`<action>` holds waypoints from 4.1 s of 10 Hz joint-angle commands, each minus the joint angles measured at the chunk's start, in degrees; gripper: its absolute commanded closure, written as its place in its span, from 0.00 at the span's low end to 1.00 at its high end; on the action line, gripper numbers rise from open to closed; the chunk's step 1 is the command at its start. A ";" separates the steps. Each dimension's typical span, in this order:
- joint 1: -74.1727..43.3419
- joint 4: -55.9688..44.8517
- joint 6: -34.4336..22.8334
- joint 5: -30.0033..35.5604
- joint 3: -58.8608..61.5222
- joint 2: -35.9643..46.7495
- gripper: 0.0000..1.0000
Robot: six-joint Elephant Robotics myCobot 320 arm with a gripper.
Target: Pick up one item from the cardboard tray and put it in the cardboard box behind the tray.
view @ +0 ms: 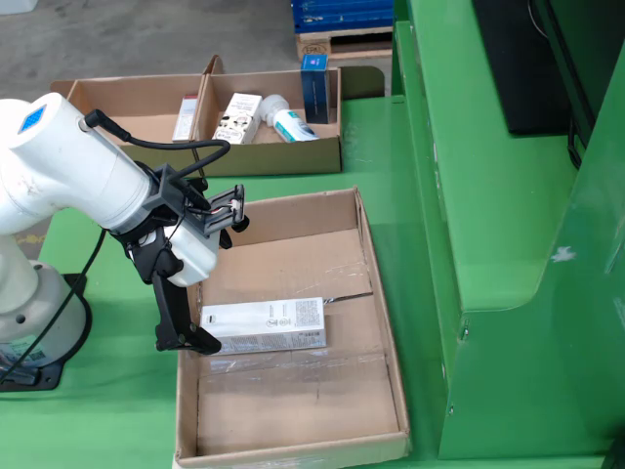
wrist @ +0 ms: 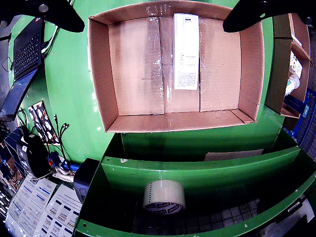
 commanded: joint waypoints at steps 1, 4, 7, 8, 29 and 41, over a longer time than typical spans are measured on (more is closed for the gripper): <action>0.00 0.71 0.00 0.00 1.49 0.96 0.00; 0.00 0.71 0.00 0.00 1.49 0.96 0.00; 0.00 0.71 0.00 0.00 1.49 0.96 0.00; 0.00 0.71 0.00 0.00 1.49 0.96 0.00; 12.03 3.13 6.29 -5.61 -14.80 13.71 0.00; 14.36 -0.43 6.43 -4.09 -2.31 -1.97 0.00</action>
